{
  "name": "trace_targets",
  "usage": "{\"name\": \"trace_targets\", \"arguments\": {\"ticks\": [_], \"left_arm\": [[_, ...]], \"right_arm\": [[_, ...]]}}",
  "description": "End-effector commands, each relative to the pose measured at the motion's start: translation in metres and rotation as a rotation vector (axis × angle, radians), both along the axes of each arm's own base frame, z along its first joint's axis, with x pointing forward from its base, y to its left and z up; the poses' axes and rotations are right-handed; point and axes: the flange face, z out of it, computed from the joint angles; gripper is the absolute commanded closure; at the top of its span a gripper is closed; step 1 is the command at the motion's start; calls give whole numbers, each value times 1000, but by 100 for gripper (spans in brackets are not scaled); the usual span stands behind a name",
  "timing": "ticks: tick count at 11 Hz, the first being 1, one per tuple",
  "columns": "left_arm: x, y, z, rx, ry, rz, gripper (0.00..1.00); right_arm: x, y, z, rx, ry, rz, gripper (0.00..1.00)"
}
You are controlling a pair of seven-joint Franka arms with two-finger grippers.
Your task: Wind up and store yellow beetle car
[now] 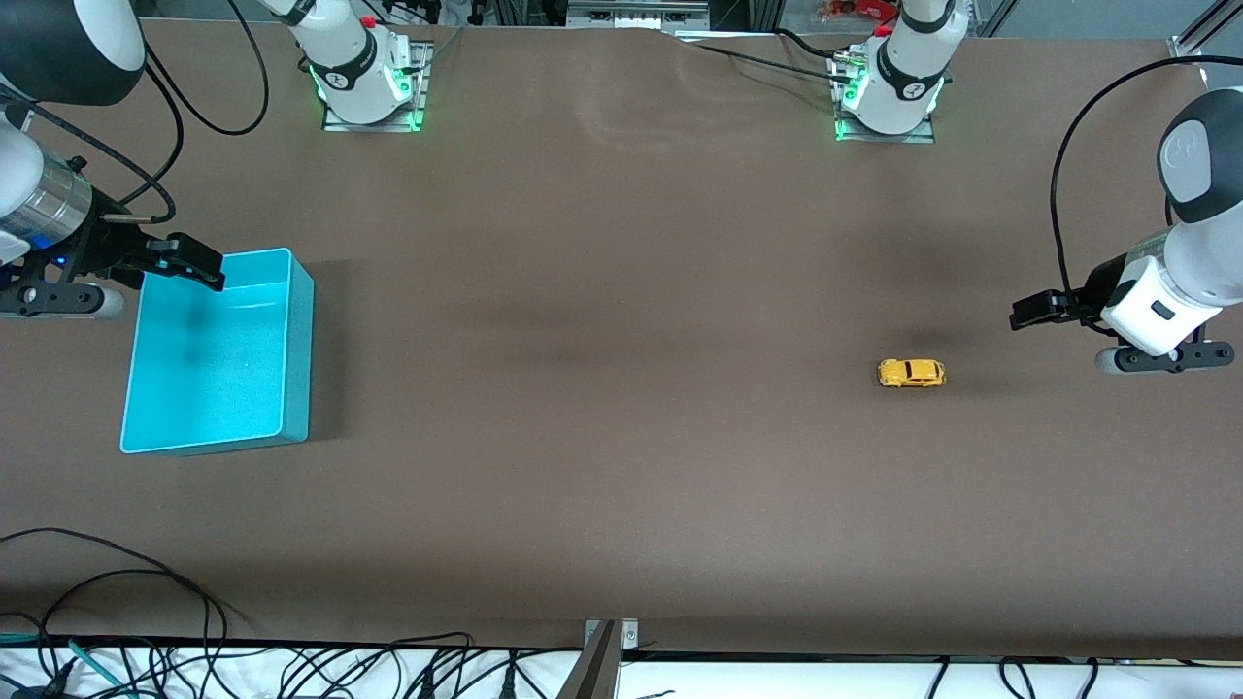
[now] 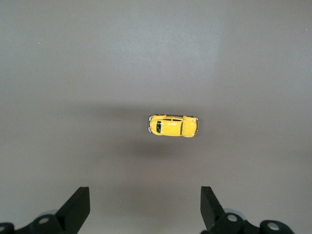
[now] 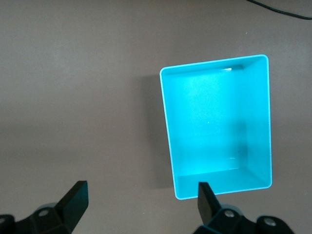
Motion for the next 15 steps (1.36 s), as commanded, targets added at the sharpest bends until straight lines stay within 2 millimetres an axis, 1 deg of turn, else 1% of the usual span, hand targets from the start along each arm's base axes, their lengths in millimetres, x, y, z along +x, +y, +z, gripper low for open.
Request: {"name": "trace_targets", "arguments": {"ticks": [1, 10, 13, 15], "left_arm": [[0, -3, 1, -32, -2, -21, 0], [0, -4, -6, -31, 8, -22, 0], [0, -8, -6, -27, 11, -33, 1], [2, -19, -14, -29, 23, -78, 1]], "right_arm": [[0, -3, 12, 8, -3, -1, 0], [1, -2, 12, 6, -3, 1, 0], [1, 1, 11, 6, -2, 2, 0], [1, -1, 11, 6, 0, 1, 0]]}}
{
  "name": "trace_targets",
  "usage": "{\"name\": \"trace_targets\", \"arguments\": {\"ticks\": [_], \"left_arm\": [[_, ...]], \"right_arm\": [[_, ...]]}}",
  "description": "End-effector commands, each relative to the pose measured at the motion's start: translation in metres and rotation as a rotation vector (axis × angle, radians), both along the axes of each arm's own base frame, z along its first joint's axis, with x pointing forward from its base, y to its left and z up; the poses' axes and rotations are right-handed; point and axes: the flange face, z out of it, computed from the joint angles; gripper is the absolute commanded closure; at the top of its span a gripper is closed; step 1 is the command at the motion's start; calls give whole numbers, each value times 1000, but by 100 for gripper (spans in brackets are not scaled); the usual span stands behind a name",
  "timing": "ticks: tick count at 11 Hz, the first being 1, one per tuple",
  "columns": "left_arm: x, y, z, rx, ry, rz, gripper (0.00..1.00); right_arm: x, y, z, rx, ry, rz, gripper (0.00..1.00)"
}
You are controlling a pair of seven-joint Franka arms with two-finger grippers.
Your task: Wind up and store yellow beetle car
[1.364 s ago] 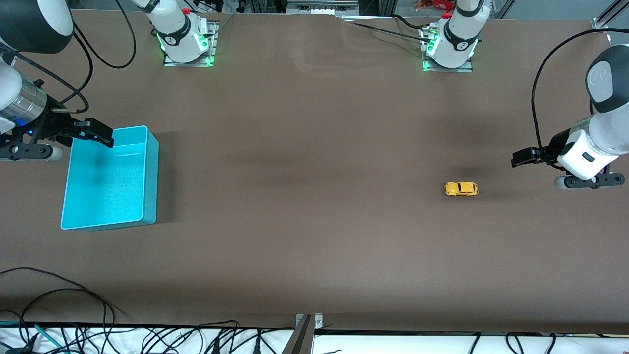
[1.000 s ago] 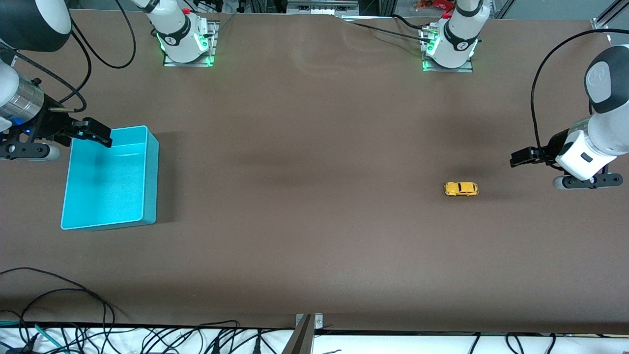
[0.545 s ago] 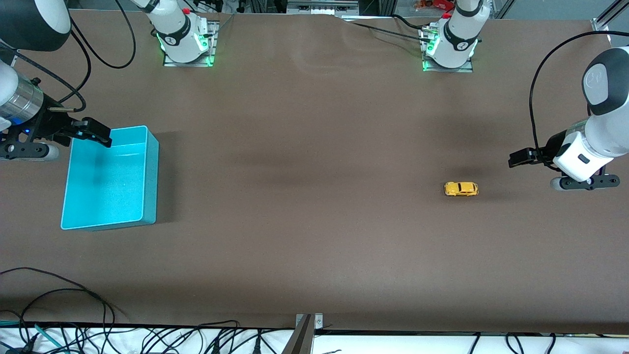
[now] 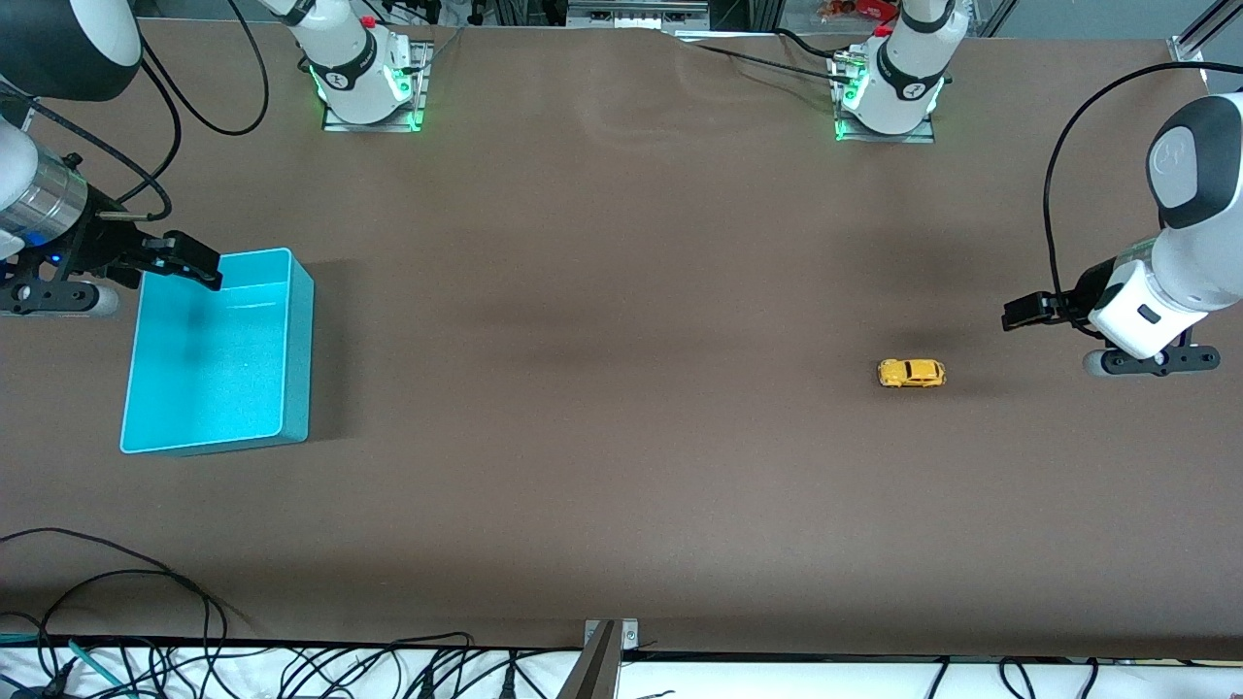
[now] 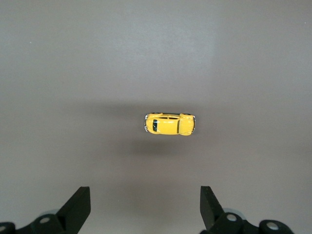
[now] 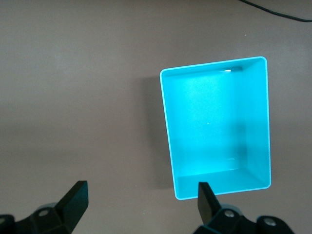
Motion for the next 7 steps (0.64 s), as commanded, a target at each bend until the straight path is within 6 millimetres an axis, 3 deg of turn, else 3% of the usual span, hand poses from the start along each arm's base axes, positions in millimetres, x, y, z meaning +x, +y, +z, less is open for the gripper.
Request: {"name": "trace_targets", "arguments": {"ticks": [1, 7], "left_arm": [[1, -14, -10, -29, 14, -76, 1], [2, -18, -10, -30, 11, -84, 1]], "right_arm": [[1, 0, 6, 7, 4, 2, 0], [0, -3, 6, 7, 12, 2, 0]]}}
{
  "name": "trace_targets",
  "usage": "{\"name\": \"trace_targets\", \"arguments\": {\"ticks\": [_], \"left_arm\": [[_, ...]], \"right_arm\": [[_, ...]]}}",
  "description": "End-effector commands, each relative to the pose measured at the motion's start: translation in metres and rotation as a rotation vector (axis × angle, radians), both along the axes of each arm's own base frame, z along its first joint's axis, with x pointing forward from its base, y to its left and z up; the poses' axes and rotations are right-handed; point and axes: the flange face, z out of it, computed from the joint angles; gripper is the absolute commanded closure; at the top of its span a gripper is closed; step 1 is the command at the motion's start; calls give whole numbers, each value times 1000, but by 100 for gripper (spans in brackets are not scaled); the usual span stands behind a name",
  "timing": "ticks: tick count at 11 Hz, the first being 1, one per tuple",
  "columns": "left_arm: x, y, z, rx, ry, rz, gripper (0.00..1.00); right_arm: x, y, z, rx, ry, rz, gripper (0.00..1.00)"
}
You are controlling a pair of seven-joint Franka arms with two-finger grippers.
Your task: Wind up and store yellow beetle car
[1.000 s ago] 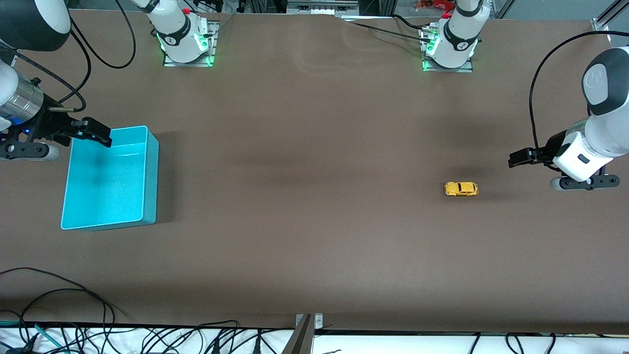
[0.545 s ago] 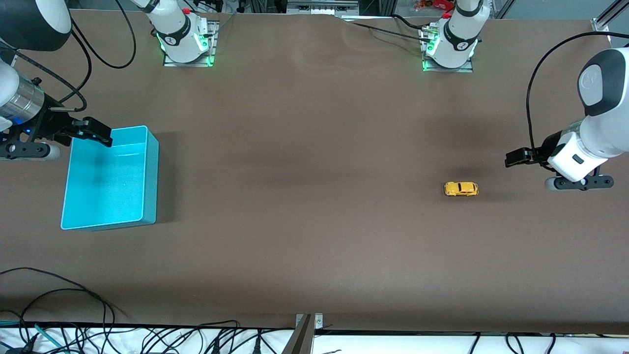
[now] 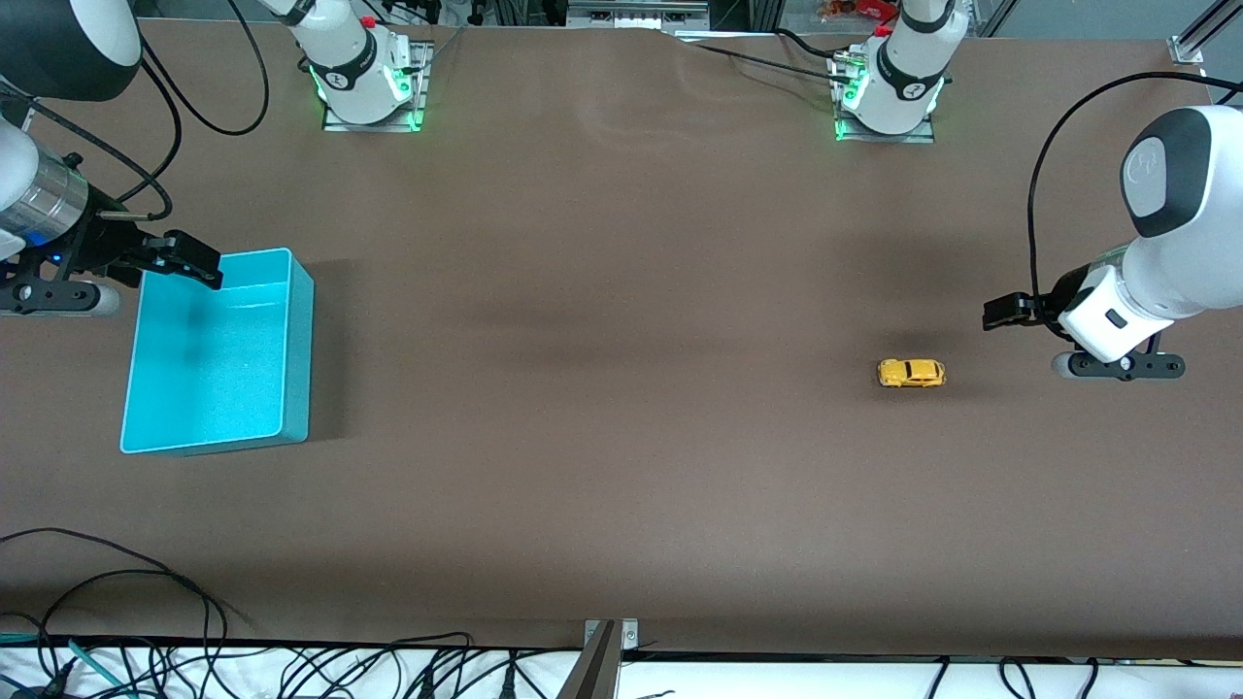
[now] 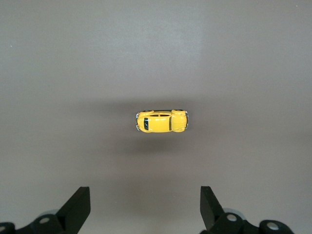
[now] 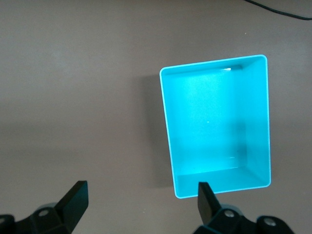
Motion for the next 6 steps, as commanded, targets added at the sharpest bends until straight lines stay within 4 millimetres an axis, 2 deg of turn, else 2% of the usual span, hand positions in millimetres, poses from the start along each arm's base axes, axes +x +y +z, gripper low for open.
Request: {"name": "trace_targets", "arguments": {"ticks": [1, 6], "left_arm": [[0, -2, 2, -22, -7, -20, 1], [0, -6, 0, -21, -4, -27, 1]], "right_arm": [[1, -3, 6, 6, 6, 1, 0], [1, -3, 6, 6, 6, 2, 0]]}}
